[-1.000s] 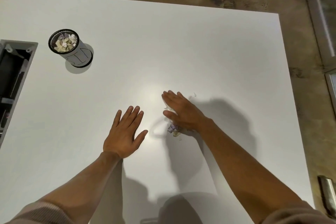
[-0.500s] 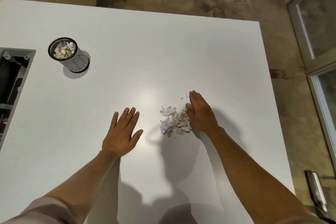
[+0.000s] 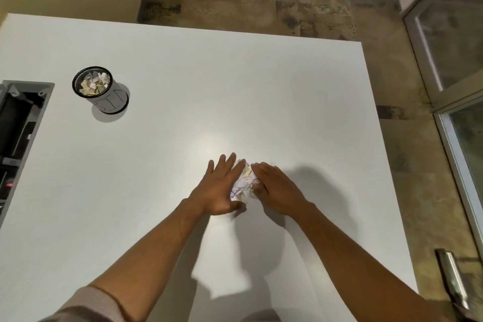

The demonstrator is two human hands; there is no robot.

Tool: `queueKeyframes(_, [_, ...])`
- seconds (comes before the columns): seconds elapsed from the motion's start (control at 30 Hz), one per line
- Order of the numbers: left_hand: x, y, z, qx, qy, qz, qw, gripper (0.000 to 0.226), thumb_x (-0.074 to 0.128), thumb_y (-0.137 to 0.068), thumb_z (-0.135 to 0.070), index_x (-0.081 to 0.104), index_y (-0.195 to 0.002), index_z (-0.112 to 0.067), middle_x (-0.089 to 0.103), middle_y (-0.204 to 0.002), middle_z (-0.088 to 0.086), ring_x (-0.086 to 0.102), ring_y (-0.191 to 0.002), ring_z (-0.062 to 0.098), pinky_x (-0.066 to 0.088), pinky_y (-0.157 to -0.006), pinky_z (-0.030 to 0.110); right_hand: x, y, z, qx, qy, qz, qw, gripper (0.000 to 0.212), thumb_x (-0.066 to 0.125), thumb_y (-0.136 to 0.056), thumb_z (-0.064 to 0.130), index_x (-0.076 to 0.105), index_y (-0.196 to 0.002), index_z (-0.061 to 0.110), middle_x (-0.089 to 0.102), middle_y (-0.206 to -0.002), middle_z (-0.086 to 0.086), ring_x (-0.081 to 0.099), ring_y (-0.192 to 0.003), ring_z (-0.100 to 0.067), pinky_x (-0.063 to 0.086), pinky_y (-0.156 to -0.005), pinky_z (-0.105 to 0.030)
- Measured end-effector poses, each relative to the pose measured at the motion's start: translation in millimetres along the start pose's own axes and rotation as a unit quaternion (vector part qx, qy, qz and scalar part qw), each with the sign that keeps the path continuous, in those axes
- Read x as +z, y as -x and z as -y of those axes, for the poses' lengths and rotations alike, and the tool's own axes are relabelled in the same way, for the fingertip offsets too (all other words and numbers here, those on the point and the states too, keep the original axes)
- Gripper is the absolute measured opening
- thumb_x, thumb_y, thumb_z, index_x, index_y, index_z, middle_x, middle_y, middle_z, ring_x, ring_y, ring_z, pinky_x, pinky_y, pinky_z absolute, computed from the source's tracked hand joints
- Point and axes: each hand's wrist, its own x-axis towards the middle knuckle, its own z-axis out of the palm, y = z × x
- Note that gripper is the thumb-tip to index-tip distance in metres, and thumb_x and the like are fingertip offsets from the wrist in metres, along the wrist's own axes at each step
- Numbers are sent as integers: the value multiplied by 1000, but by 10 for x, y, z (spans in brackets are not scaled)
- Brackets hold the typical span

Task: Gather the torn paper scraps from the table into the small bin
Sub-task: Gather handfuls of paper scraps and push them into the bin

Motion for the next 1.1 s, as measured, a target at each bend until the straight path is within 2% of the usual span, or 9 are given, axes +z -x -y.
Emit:
queueKeyframes(0.1, [39, -53, -39, 7, -56, -7, 998, 109, 62, -74, -72, 1, -155, -32, 0, -164, 9, 1, -151, 33, 11, -120, 49, 68, 85, 19, 76, 1, -24, 997, 69, 50, -90, 55, 30, -149, 25, 35, -152, -1, 29, -141, -20, 31, -113, -39])
queueKeyframes(0.23, [55, -82, -74, 9, -92, -36, 995, 92, 68, -79, -58, 19, -153, -37, 14, -162, 9, 22, -145, 30, 30, -111, 42, 136, 129, 137, 150, 25, -49, 987, 73, 56, -82, 57, 28, -146, 37, 33, -149, 1, 35, -128, -24, 43, -91, -35])
queueKeyframes(0.37, [27, -76, -110, 14, -61, -52, 997, 59, 64, -89, -41, 44, -144, -33, 31, -156, 5, 41, -125, 32, 42, -98, 38, 152, 40, 289, 155, 40, -39, 986, 55, 59, -90, 38, 38, -141, 32, 39, -139, 0, 39, -117, -24, 43, -72, -30])
queueKeyframes(0.43, [17, -54, -138, 9, -19, -66, 998, 44, 62, -91, -27, 55, -134, -29, 44, -145, -1, 44, -114, 28, 47, -90, 37, 142, 35, 335, 153, 47, -34, 986, 44, 55, -96, 29, 42, -139, 28, 42, -137, -1, 41, -116, -24, 44, -72, -29])
queueKeyframes(0.53, [-22, -29, -187, 17, 5, -86, 996, 21, 52, -91, -14, 65, -107, -19, 53, -104, -6, 41, -88, 18, 50, -73, 39, 132, 43, 393, 144, 68, -41, 986, 31, 47, -100, 18, 49, -131, 22, 46, -130, 0, 42, -114, -22, 43, -71, -27])
queueKeyframes(0.77, [-74, -24, -271, -8, 54, -92, 994, 22, 48, -84, 0, 68, -82, -8, 58, -81, 4, 53, -80, 25, 47, -70, 42, 119, 53, 491, 118, 59, -72, 989, 19, 46, -91, -1, 59, -94, 12, 58, -103, -4, 49, -101, -21, 31, -61, -26])
queueKeyframes(0.87, [-77, -32, -283, -61, 127, -116, 983, 22, 51, -77, 6, 70, -79, -5, 66, -83, 7, 60, -82, 29, 48, -71, 38, 27, 39, 492, 132, -39, -85, 987, 30, 53, -77, 2, 40, -56, 20, 47, -68, 3, 42, -71, -20, 19, -50, -22])
queueKeyframes(0.93, [-87, -10, -289, -109, 182, -132, 968, 23, 57, -77, 7, 74, -86, -5, 72, -90, 7, 64, -86, 24, 48, -76, 31, -10, 47, 502, 161, -155, -129, 966, 32, 52, -67, 12, 30, -47, 23, 33, -51, 7, 32, -57, -16, 20, -47, -25])
queueKeyframes(1.1, [-283, 138, -275, -187, 358, -175, 898, 10, 76, -75, 1, 76, -81, -6, 73, -79, 0, 68, -71, 4, 50, -65, 12, 2, 149, 542, 292, -426, -225, 826, 18, 68, -78, 9, 74, -67, 22, 72, -68, 1, 69, -69, -20, 56, -64, -28])
